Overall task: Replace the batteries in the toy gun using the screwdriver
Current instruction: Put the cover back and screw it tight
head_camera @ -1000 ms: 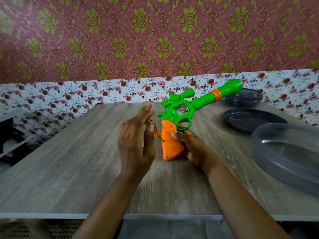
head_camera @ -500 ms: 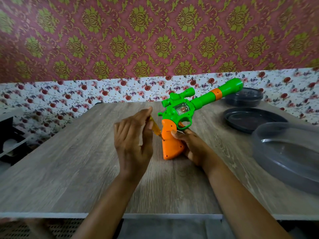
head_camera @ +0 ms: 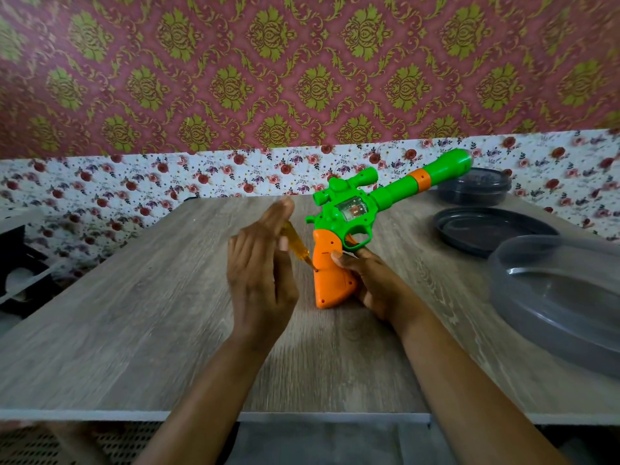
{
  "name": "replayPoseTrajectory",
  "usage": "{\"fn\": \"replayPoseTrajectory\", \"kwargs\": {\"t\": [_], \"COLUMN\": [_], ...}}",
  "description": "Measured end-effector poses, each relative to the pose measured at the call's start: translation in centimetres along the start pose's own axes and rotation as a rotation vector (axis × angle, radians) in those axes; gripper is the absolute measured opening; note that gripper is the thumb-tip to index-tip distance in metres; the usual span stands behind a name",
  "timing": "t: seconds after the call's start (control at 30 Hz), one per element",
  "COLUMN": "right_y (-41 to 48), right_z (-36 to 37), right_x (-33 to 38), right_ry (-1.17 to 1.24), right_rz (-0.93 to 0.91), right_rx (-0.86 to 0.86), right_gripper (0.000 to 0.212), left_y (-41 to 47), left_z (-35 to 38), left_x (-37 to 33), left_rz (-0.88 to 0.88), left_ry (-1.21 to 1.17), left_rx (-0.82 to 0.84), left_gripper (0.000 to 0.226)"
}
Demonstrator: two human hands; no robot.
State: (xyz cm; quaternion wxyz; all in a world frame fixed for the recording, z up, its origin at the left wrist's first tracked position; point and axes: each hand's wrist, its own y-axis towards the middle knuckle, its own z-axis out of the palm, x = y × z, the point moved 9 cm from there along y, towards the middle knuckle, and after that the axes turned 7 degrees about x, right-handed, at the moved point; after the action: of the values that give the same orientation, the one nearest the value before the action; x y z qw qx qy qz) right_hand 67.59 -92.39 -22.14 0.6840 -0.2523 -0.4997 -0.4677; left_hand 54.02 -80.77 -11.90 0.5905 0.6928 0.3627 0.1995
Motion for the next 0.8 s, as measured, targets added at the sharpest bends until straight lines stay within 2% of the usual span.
{"fn": "replayPoseTrajectory", "kwargs": {"t": [0.1, 0.27, 0.5, 0.8], "right_y": [0.01, 0.07, 0.16, 0.36], "right_z": [0.06, -0.18, -0.16, -0.32], "right_x": [0.02, -0.18, -0.03, -0.18], "right_ry": [-0.006, -0.023, -0.002, -0.007], "right_rz": [-0.001, 0.011, -0.005, -0.015], "right_rx": [0.003, 0.001, -0.004, -0.01], "right_gripper": [0.032, 0.036, 0.031, 0.031], "left_y": [-0.01, -0.03, -0.11, -0.01], "left_z": [0.12, -0.36, 0.15, -0.43], "left_x": [-0.02, -0.08, 0.36, -0.07], "left_rz": [0.019, 0.048, -0.009, 0.044], "left_ry": [-0.002, -0.002, -0.006, 0.006], "left_rx": [0.011, -0.022, 0.013, -0.018], "left_gripper": [0.032, 0.017, 0.035, 0.019]}}
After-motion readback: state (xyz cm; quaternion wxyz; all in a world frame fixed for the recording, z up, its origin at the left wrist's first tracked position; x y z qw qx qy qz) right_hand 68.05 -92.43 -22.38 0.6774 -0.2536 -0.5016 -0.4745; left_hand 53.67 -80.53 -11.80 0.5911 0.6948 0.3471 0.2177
